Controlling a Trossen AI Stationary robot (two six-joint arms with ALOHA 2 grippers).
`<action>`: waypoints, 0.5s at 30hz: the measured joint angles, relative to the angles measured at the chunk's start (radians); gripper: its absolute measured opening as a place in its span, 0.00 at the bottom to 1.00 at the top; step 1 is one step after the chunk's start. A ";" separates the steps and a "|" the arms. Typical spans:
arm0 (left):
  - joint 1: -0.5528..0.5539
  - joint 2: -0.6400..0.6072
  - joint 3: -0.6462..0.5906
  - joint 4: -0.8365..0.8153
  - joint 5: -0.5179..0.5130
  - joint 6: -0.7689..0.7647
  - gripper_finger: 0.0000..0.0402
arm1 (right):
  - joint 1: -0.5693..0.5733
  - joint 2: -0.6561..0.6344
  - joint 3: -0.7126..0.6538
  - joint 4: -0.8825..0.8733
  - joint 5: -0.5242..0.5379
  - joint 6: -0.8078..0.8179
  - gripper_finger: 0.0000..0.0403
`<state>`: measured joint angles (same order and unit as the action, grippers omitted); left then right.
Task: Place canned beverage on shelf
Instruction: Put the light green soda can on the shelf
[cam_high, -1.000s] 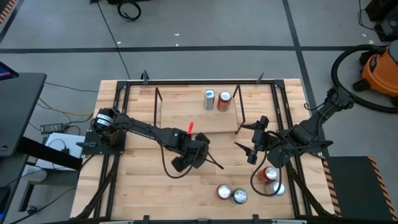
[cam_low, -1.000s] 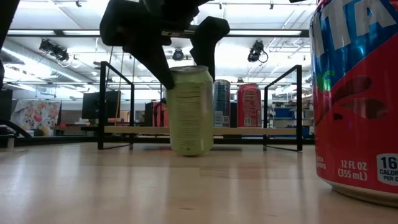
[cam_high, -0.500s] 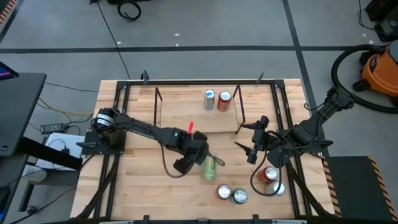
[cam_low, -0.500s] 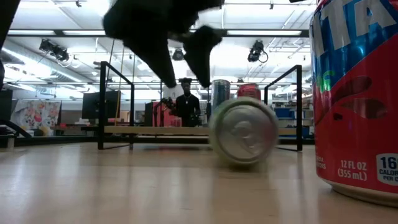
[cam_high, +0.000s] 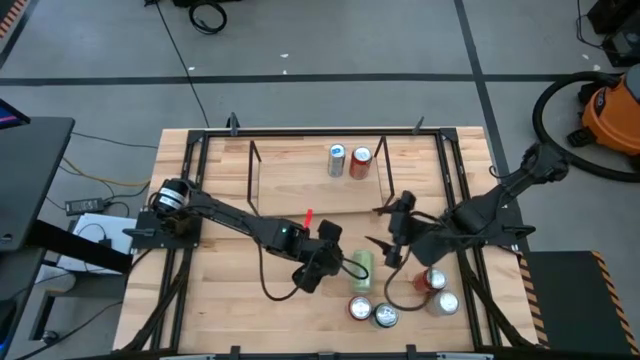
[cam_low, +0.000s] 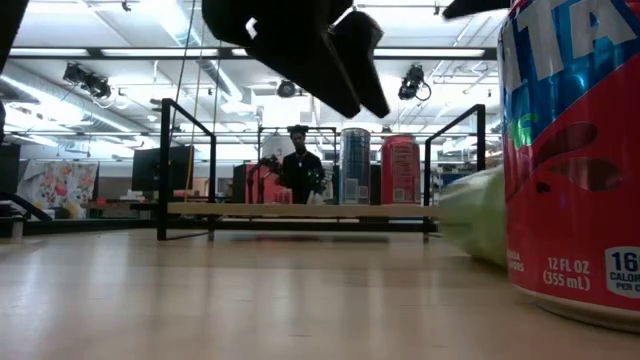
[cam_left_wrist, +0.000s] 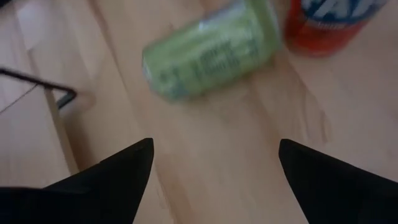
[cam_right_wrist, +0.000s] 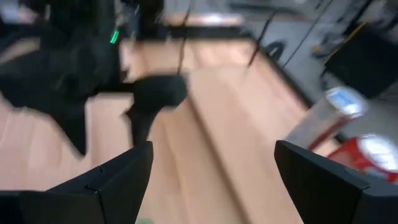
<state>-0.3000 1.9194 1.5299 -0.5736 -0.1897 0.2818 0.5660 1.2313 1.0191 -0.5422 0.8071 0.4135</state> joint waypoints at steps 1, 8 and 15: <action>0.000 0.000 0.000 -0.013 -0.008 -0.003 0.89 | -0.013 0.015 -0.001 0.006 -0.037 -0.004 0.86; -0.001 0.009 0.001 -0.090 -0.025 -0.049 0.89 | -0.095 0.060 0.008 -0.046 -0.268 0.263 0.86; -0.022 0.002 -0.117 0.055 -0.049 -0.061 0.86 | -0.127 0.137 0.008 -0.235 -0.438 0.553 0.86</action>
<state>-0.3224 1.9209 1.4131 -0.5188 -0.2383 0.2205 0.4393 1.3687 1.0267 -0.7770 0.3696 0.9668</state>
